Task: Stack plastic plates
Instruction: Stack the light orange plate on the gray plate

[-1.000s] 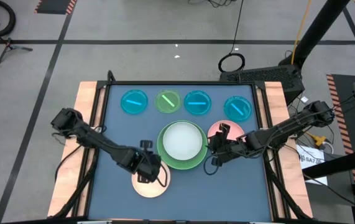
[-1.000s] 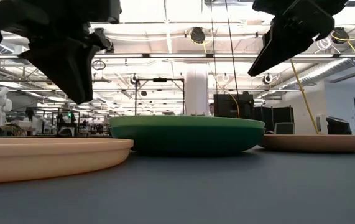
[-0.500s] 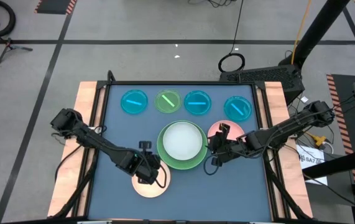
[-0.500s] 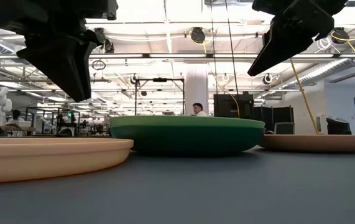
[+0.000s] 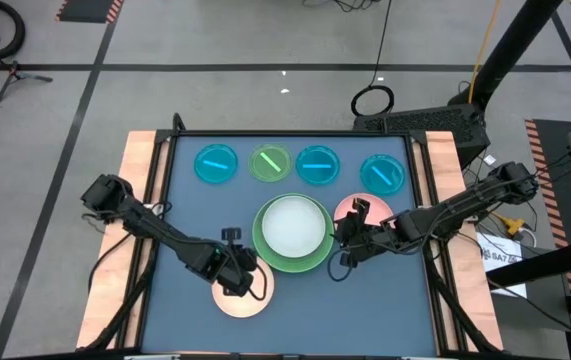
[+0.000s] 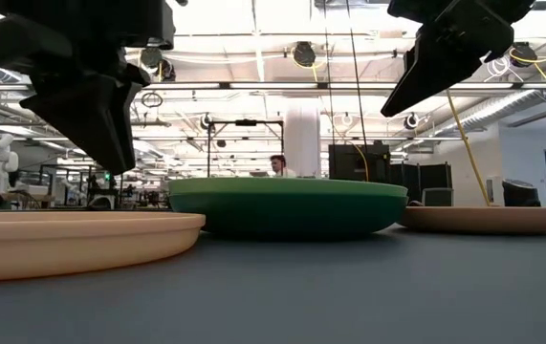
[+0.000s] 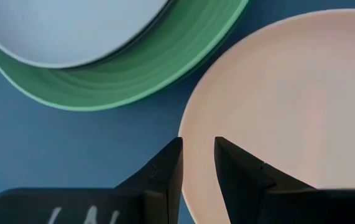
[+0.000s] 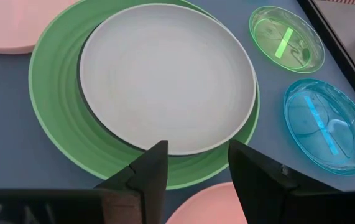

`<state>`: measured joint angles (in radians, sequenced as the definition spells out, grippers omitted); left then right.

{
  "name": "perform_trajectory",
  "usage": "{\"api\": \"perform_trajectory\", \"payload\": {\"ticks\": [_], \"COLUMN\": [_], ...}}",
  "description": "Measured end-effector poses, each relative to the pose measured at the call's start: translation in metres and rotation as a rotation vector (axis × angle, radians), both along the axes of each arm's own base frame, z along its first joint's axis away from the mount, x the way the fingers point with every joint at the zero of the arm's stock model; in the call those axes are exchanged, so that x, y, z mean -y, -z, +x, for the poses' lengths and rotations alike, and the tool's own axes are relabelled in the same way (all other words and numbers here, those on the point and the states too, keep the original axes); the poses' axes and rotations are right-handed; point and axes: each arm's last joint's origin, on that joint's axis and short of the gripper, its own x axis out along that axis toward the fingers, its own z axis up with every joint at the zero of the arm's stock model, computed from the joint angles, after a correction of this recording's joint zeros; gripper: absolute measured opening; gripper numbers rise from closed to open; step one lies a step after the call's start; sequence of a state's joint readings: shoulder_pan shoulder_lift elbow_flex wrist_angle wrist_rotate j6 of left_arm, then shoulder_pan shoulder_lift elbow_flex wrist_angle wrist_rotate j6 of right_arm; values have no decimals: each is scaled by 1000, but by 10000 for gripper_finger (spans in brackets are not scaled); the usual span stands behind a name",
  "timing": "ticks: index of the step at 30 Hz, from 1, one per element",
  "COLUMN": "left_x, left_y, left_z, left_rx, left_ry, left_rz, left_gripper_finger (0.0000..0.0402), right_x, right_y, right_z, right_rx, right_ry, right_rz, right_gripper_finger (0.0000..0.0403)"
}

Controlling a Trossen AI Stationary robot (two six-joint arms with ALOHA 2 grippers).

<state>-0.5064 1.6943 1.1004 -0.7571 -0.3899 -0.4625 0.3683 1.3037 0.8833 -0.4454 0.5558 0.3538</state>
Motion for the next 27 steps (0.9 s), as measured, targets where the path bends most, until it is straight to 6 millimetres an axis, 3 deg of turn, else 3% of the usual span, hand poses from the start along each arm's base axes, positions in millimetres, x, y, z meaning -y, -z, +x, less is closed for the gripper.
{"api": "perform_trajectory", "payload": {"ticks": [27], "left_x": [2], "left_y": [-1], "left_z": [-8], "left_rx": [-15], "left_ry": [-50], "left_rz": [14], "left_gripper_finger": [99], "right_x": [1], "right_y": [-1], "right_z": [0], "right_rx": [14], "right_ry": [28], "right_rz": [-36], "right_gripper_finger": [160]}}
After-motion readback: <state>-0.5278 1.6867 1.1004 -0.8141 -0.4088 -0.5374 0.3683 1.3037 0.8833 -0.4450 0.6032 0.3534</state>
